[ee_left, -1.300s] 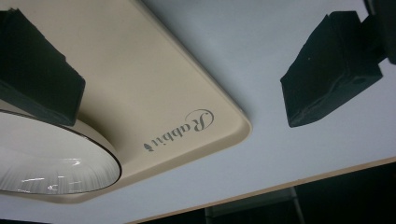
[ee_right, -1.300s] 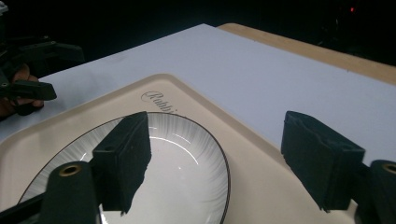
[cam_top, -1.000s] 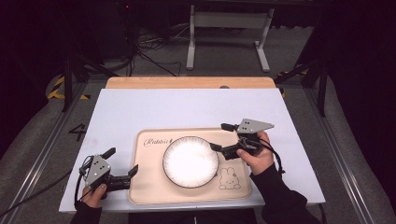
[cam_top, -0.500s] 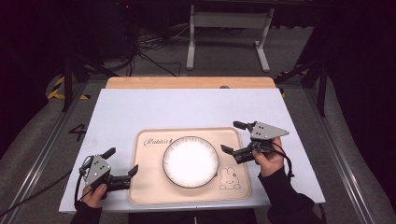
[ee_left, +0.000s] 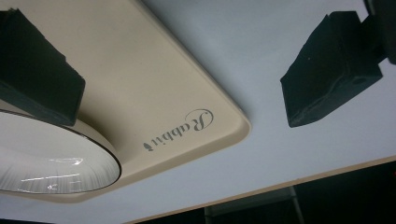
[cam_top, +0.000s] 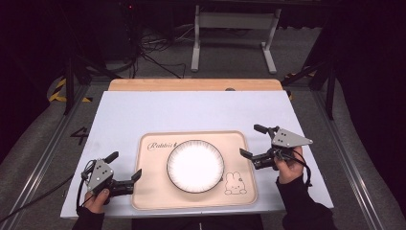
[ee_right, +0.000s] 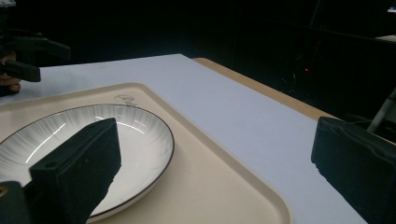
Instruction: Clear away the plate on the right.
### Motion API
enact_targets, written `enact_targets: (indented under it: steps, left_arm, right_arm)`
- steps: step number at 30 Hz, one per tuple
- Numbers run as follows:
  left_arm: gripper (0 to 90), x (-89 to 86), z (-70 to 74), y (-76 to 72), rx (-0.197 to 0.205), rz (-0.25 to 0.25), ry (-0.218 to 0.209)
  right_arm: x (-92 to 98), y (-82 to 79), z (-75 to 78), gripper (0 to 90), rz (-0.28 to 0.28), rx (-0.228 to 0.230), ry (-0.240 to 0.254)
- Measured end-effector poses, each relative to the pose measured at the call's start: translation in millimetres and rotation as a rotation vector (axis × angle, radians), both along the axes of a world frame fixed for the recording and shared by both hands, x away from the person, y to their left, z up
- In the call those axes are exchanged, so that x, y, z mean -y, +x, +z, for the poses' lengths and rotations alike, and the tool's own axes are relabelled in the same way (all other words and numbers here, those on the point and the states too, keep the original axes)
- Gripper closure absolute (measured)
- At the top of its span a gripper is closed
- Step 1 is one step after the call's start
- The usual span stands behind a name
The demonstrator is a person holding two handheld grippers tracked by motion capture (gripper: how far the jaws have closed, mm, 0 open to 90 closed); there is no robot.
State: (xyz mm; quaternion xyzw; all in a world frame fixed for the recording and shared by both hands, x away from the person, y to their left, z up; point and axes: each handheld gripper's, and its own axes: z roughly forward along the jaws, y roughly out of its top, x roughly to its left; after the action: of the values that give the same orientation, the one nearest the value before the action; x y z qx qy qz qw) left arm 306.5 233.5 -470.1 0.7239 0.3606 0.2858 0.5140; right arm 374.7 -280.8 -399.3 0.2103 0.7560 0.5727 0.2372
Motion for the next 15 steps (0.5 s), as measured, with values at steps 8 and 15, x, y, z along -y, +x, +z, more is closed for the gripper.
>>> enact_targets:
  steps: [8,15]
  left_arm:
    - [0.2,-0.2,0.0,-0.1,0.002,-0.002,-0.001]
    - [0.2,-0.4,0.0,-0.1,0.003,-0.004,-0.003]
  right_arm:
    - [20.1,-2.8,-1.7,1.9,-0.031,0.004,0.004]
    - [38.0,-4.6,-4.6,1.8,-0.063,-0.001,0.027]
